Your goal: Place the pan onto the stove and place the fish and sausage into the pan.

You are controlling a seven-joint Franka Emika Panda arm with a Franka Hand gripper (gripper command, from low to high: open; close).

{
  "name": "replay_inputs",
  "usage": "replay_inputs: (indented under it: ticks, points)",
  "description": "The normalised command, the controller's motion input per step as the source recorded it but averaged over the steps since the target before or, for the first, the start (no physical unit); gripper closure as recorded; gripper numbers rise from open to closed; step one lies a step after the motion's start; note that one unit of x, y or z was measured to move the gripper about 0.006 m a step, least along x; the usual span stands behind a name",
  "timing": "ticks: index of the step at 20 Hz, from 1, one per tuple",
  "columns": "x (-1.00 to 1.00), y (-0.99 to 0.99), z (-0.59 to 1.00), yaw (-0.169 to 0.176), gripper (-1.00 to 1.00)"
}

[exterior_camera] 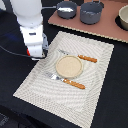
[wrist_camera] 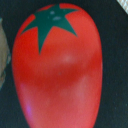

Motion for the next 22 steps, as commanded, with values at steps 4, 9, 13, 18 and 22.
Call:
replay_inputs:
  ticks: [4,9,13,18,22]
  points:
    - [-0.62,-0.02,-0.19,0.042,1.0]
    - [-0.47,0.0,-0.13,0.045,1.0]
    - [-0.33,0.0,-0.11,0.046,1.0]
    - [-0.22,0.0,-0.12,0.049,1.0]
    - [-0.19,0.0,-0.14,0.053,1.0]
